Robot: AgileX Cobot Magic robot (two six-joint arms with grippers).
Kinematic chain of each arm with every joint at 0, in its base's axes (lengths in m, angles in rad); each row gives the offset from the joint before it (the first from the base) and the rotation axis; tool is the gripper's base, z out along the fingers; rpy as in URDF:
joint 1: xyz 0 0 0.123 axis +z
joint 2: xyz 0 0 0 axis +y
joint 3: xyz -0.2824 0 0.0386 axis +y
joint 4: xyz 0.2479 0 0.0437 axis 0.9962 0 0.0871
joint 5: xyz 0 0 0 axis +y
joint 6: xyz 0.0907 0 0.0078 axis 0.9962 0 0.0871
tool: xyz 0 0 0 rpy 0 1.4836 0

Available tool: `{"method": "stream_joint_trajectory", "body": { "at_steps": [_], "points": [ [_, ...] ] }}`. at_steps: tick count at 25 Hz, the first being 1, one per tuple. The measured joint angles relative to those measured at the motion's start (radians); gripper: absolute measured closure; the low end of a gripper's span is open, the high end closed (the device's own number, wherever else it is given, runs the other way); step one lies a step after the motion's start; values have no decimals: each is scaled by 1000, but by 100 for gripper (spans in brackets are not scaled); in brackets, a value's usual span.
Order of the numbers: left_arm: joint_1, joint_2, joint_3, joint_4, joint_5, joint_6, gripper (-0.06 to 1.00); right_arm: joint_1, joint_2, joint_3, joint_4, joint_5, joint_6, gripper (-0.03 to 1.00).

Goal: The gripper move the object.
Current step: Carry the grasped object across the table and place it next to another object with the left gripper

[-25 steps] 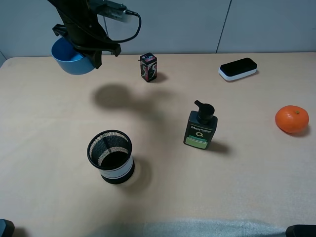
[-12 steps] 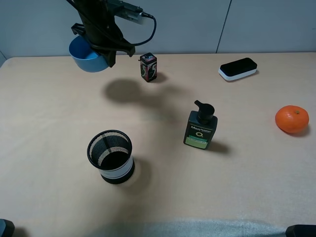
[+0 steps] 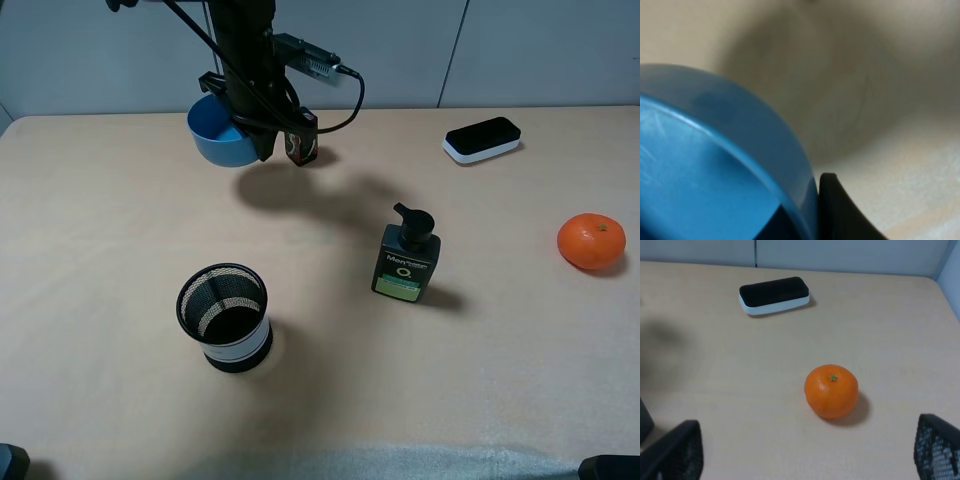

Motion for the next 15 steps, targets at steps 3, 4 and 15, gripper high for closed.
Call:
{"method": "stream_joint_trajectory", "body": {
  "at_steps": [3, 4, 15],
  "points": [
    [-3, 22, -2, 1, 11, 0, 92, 0, 0, 0, 0, 0, 0, 33],
    [-3, 29, -2, 3, 11, 0, 92, 0, 0, 0, 0, 0, 0, 33],
    [-3, 106, -5, 2, -26, 7, 92, 0, 0, 0, 0, 0, 0, 33]
  ]
}}
